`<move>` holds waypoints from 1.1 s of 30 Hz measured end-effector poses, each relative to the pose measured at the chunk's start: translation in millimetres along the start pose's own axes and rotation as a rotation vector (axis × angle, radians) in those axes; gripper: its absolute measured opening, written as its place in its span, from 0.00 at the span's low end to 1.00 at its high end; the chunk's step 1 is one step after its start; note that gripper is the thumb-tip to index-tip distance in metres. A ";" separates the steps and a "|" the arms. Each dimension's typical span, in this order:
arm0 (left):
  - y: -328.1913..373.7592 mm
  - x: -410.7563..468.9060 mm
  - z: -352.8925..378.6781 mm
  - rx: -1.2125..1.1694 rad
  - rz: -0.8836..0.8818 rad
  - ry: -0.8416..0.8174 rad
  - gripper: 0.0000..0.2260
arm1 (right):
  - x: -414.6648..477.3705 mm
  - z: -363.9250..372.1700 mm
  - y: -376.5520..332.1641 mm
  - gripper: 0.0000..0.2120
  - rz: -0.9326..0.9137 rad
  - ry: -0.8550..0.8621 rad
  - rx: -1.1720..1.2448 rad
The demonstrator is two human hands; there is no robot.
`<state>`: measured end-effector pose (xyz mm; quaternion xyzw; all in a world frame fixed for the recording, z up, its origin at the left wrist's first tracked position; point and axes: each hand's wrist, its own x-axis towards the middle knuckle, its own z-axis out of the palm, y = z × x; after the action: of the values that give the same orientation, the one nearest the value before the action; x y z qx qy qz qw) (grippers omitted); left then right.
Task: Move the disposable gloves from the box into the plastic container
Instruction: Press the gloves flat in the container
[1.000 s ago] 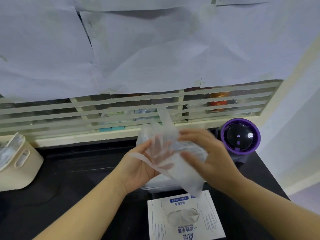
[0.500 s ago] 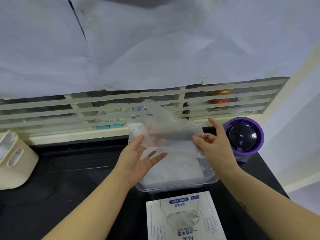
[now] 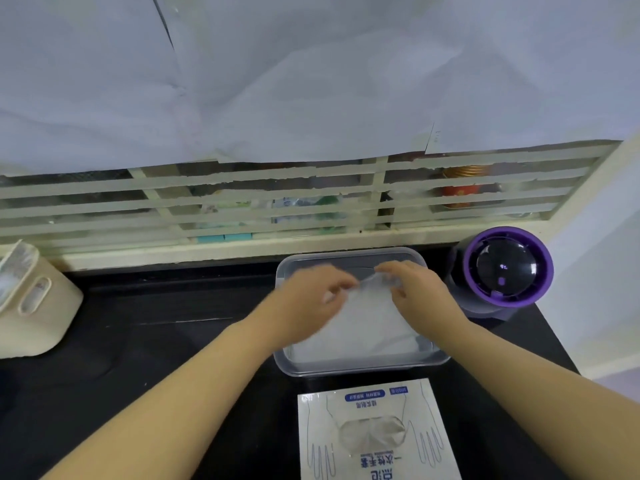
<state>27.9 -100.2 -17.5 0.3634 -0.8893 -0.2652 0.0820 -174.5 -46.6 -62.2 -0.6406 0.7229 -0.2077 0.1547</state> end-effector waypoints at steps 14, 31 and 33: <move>-5.5 34.8 -42.5 -0.355 -0.147 -0.126 0.15 | 11.2 -95.3 -60.1 0.11 -0.182 -0.057 0.343; -48.0 29.7 -105.3 0.046 -0.458 0.201 0.06 | -0.2 -76.3 -30.5 0.31 0.052 -0.204 0.457; -52.3 26.2 -97.5 0.234 -0.524 0.330 0.11 | -0.4 -63.6 -24.9 0.33 0.052 -0.205 0.387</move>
<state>73.5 -189.6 36.0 0.6247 -0.7648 -0.1107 0.1117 -184.2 -42.0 5.2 -0.5977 0.6665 -0.2723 0.3526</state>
